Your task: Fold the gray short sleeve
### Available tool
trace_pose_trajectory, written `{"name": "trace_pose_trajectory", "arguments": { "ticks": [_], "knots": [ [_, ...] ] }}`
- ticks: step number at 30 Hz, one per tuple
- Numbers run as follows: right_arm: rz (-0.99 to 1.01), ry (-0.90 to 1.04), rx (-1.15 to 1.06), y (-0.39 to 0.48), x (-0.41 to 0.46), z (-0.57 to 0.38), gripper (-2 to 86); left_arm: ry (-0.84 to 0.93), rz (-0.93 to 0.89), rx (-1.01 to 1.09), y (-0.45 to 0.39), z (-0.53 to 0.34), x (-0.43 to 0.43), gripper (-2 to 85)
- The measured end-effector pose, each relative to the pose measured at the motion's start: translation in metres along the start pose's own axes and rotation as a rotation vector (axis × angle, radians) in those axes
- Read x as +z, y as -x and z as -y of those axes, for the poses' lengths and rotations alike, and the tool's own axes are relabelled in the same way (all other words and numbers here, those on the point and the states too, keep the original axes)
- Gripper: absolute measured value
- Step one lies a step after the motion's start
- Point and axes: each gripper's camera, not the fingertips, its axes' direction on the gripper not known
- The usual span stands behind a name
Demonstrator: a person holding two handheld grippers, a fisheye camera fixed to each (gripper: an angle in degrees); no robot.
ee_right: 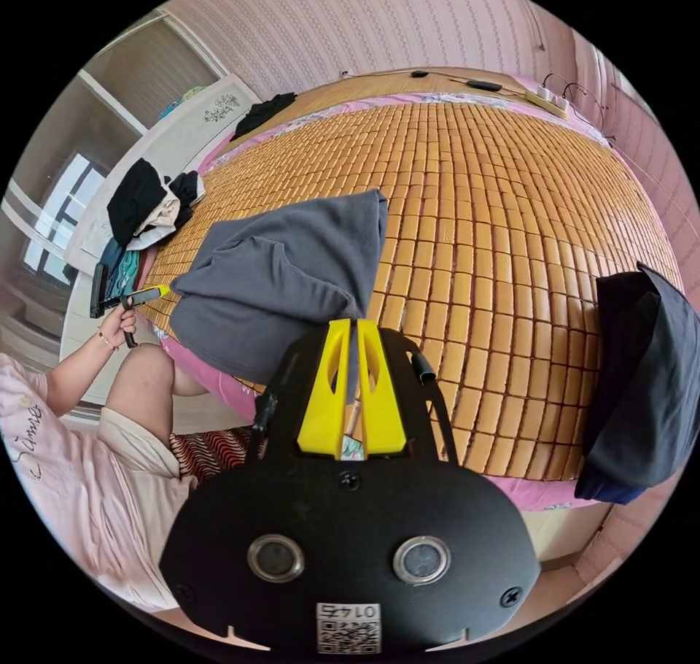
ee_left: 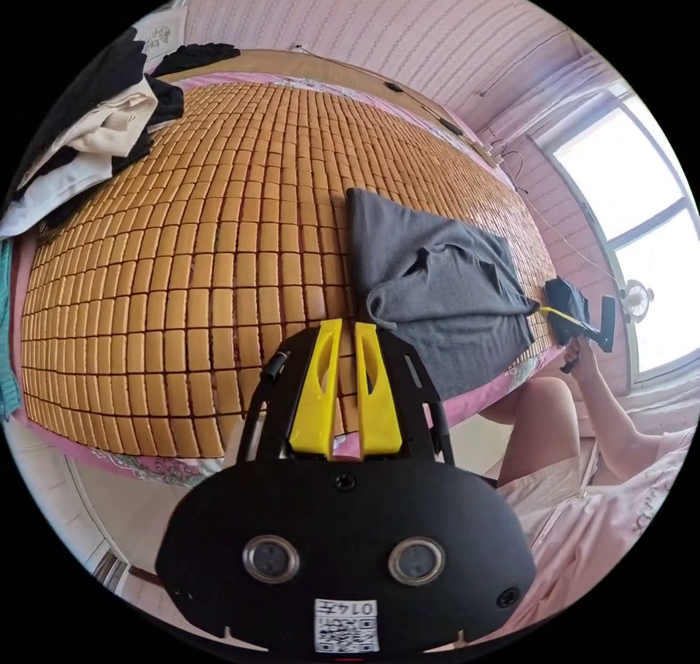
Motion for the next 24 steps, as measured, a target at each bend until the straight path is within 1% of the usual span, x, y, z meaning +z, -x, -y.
{"name": "trace_pose_trajectory", "arguments": {
  "ticks": [2, 4, 8, 12, 16, 21, 23, 24],
  "knots": [
    [-0.050, 0.004, -0.036, 0.015, -0.007, 0.006, 2.4, -0.003, 0.003, 0.078, -0.021, 0.010, -0.011, 1.9],
    [-0.042, -0.004, -0.094, 0.036, -0.007, 0.017, 3.7, 0.001, -0.028, 0.156, -0.052, 0.030, -0.010, 1.9],
    [-0.003, 0.008, -0.211, 0.087, 0.017, 0.054, 6.4, 0.001, -0.117, 0.198, -0.099, 0.068, 0.021, 3.7],
    [0.011, 0.054, -0.212, 0.107, 0.043, 0.082, 6.9, 0.050, -0.160, 0.194, -0.137, 0.102, 0.056, 4.6],
    [0.021, 0.084, -0.242, 0.115, 0.049, 0.094, 7.4, 0.080, -0.090, 0.237, -0.157, 0.114, 0.070, 5.2],
    [-0.035, 0.091, -0.253, 0.124, 0.061, 0.117, 7.3, 0.055, -0.046, 0.172, -0.161, 0.130, 0.080, 6.1],
    [-0.048, 0.098, -0.222, 0.122, 0.071, 0.123, 6.5, 0.088, -0.035, 0.177, -0.167, 0.135, 0.091, 5.2],
    [-0.047, 0.128, -0.213, 0.122, 0.079, 0.126, 5.0, 0.125, -0.018, 0.192, -0.172, 0.137, 0.099, 2.6]
  ]
}}
